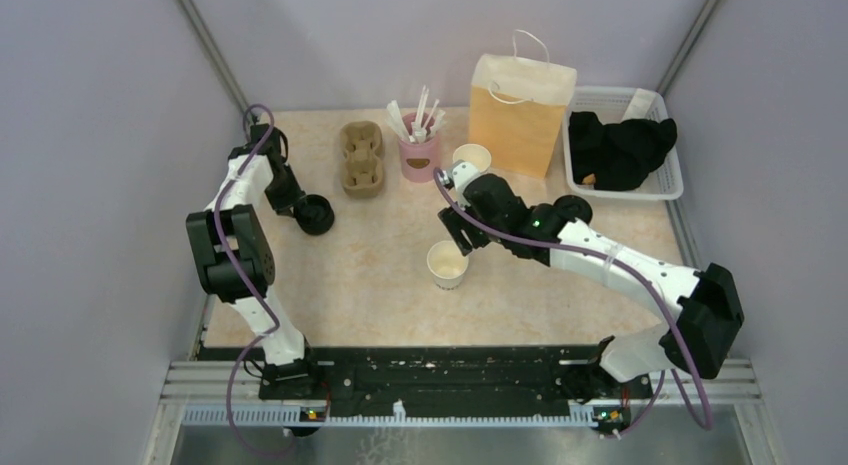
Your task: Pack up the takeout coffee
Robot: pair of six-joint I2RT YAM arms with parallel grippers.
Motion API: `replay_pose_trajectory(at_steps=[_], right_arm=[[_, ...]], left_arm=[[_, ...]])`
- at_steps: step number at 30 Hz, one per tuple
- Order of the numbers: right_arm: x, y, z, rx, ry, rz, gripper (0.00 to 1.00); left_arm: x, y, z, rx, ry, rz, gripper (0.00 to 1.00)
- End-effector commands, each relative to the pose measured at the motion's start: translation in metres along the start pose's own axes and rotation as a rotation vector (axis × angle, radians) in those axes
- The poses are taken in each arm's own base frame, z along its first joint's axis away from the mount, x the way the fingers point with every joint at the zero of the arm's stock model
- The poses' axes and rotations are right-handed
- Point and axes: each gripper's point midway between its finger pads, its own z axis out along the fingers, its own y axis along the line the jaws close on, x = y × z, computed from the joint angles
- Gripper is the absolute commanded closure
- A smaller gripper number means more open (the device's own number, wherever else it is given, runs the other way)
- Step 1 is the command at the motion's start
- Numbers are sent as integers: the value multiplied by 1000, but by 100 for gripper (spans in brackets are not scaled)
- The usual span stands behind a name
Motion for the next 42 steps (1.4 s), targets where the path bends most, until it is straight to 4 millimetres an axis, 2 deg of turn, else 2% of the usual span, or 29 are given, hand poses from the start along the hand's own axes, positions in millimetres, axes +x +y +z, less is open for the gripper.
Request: replay_pose_trajectory(at_steps=[1,13,21,24,26,28,32,36,41,42], right_arm=[[-30,-11,-20,47,-90,21,32],[-30,-14,-22,56,-100,17,31],[-32,-14,-26,55,-99,24,31],[-35,-15,-30,59,-97,37,28],[-38,-15,-35,58,-87,59,24],[-44,-11,-43,23,-79,94,16],[-67,4,-64,-163,-89,268,8],[-112,32,-101,-431,-178,362,6],[-171,52,-153,-640,-373,404,2],[-181,56,-163,-683,-415,392,1]], left_arm=[[-5,2,2,-3,-20,2,66],[-7,3,-16,4,-42,-3,82],[-7,1,-43,30,-74,-16,83],[-4,-11,-61,102,-78,-41,83],[-1,-27,-79,197,-73,-78,83],[4,-51,-104,345,-65,-118,83],[24,-108,-172,743,4,-215,82],[53,-151,-250,1099,98,-287,81],[114,-180,-324,1421,308,-279,80],[125,-183,-332,1449,338,-269,80]])
